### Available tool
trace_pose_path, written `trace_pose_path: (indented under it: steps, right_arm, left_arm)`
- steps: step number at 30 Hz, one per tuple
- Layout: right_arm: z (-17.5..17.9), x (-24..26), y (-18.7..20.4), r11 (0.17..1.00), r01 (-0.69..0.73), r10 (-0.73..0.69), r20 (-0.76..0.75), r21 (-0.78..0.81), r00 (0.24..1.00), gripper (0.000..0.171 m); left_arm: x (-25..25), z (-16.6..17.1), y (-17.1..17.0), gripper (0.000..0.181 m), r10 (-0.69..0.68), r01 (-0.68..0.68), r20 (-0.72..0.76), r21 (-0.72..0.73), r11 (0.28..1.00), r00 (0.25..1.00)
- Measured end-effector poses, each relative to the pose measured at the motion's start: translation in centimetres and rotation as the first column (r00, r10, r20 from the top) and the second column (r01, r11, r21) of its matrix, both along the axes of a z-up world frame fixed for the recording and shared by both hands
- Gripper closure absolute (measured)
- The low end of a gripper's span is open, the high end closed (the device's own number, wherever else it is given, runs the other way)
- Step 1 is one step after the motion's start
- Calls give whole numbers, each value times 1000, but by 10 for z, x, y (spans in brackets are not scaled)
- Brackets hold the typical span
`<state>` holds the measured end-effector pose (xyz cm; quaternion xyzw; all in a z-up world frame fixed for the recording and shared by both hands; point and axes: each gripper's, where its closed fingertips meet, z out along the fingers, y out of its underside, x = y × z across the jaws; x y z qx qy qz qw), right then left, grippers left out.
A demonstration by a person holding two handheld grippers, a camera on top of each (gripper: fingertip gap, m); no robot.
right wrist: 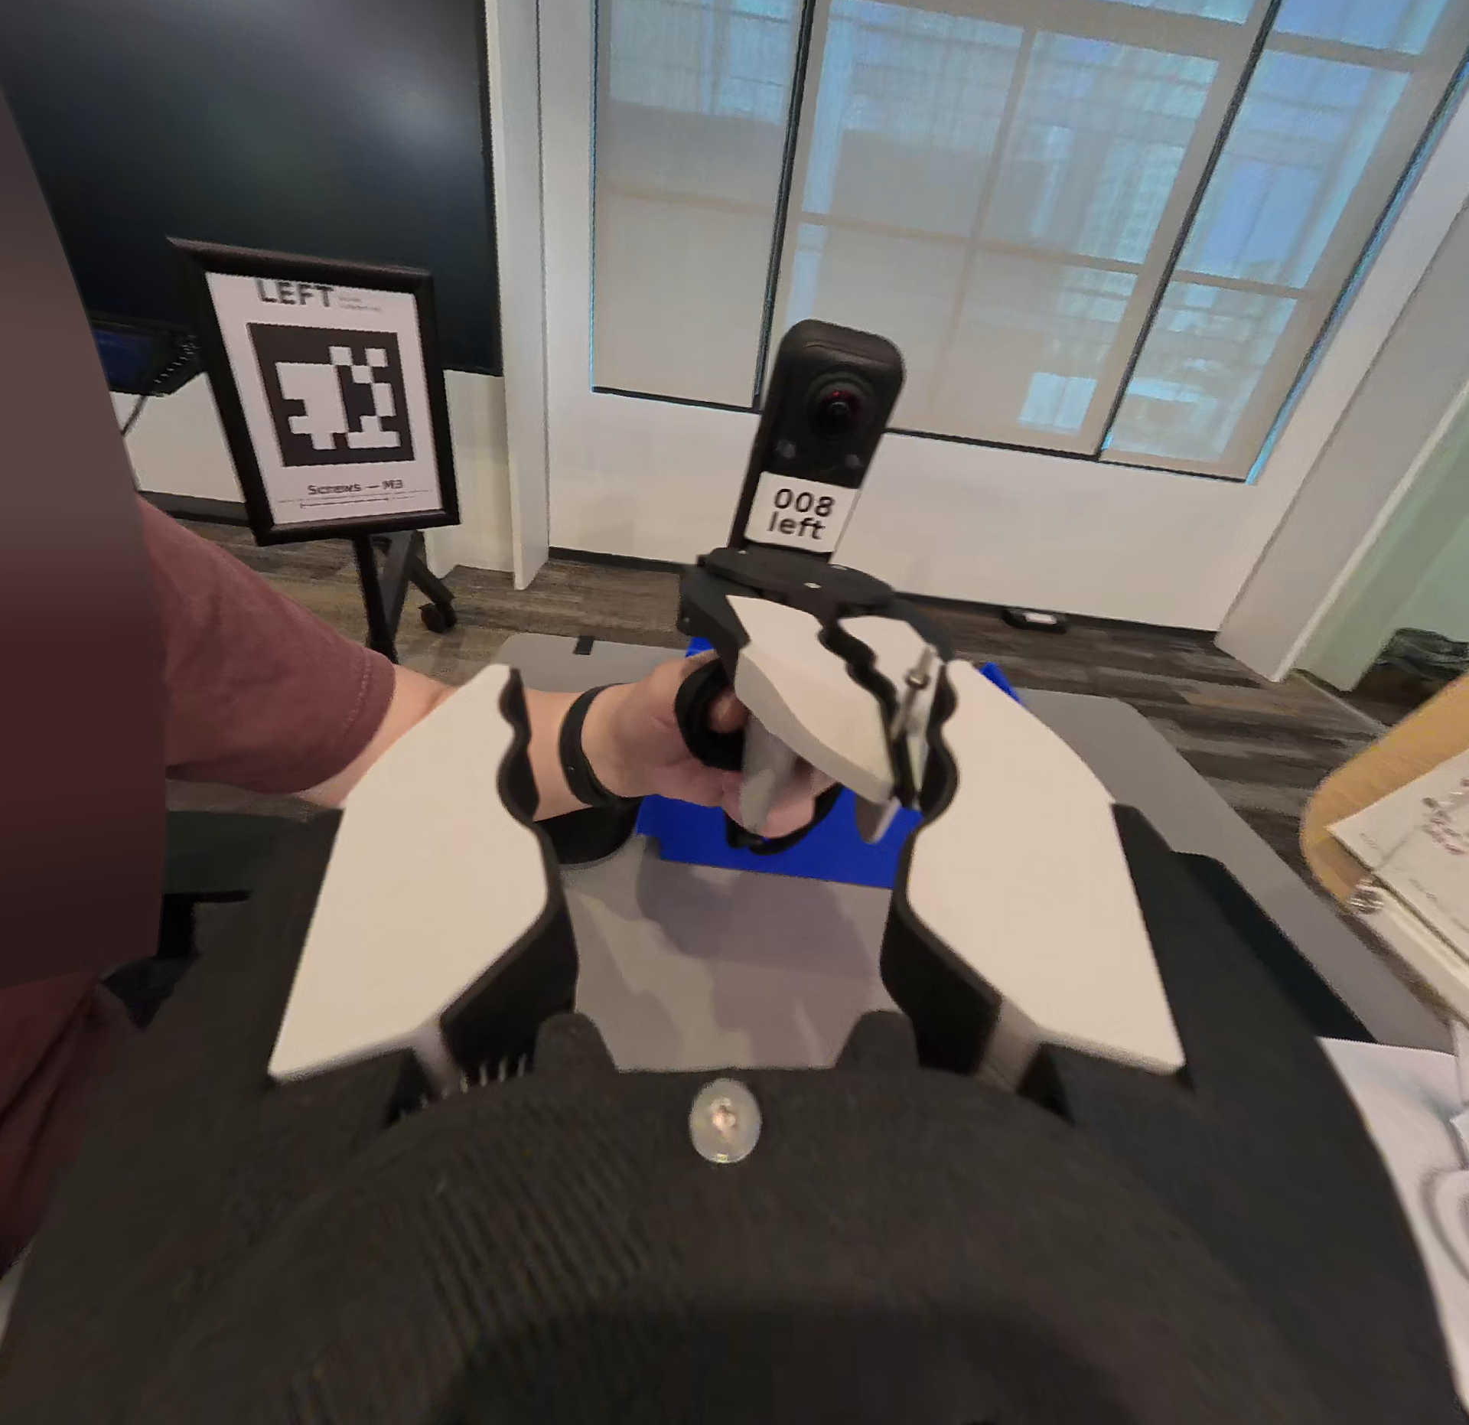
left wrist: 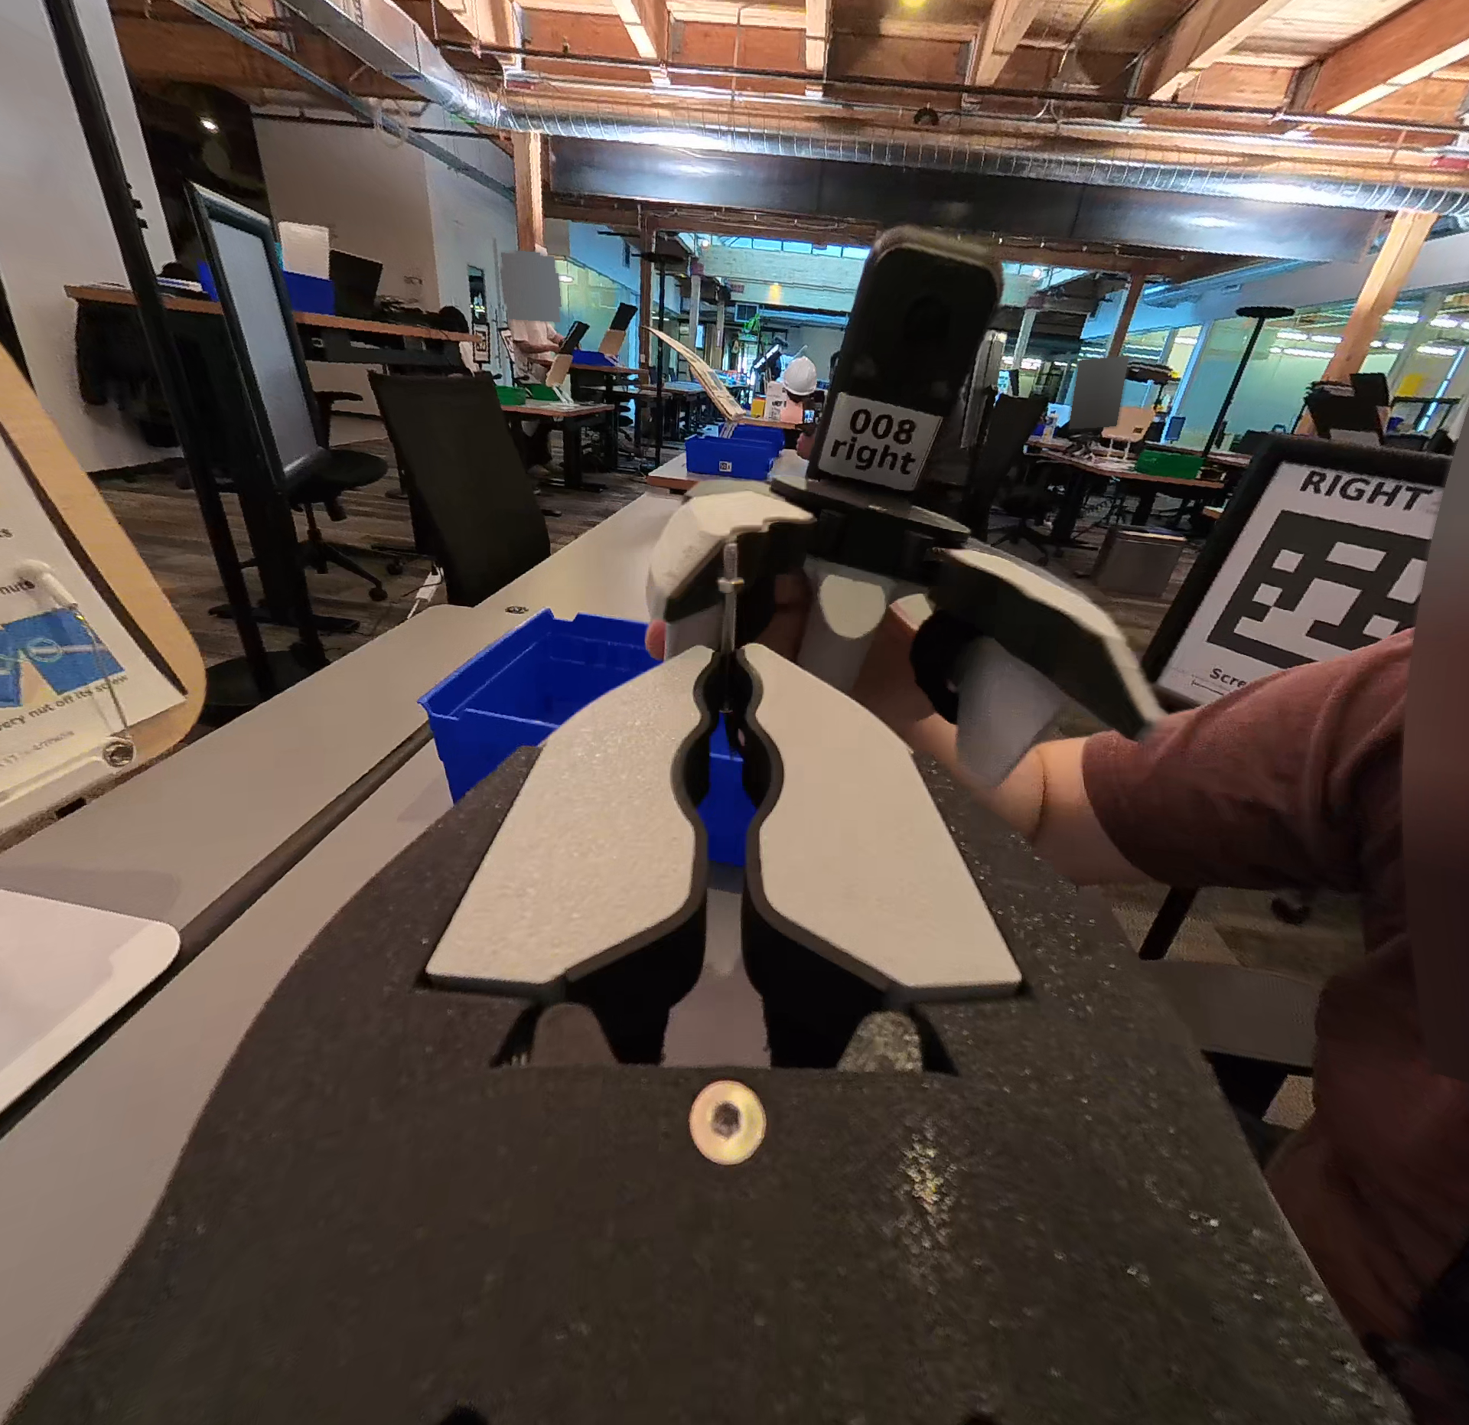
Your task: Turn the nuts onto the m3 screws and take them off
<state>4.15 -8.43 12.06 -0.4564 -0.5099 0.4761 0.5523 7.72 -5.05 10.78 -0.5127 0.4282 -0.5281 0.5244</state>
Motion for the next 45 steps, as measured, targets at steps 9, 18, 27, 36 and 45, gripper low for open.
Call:
trace_pose_path:
  steps: [9, 18, 27, 36, 45]
  right_arm:
    - [3, 17, 28, 990, 61, -67, -42, -128, 997, 157]
    - [0, 15, 28, 984, 29, -36, -40, -176, 999, 163]
    - [0, 15, 27, 966, -49, 31, -75, -253, 997, 168]
    - [-9, 18, 45, 964, 55, -64, -26, -261, 998, 169]
    - [11, 79, 63, 937, 268, -253, 95, -223, 963, 168]
  left_arm:
    - [1, 1, -4, 179, -2, 2, -20, 23, 1000, 1000]
    - [4, -2, -7, 179, -13, 14, -37, 32, 999, 999]
    - [6, -4, -11, 179, -32, 34, -49, 43, 998, 998]
    - [8, -12, -3, 158, -63, 59, -56, -72, 996, 996]
    - [10, -24, 10, 150, -16, 3, -97, -133, 991, 995]
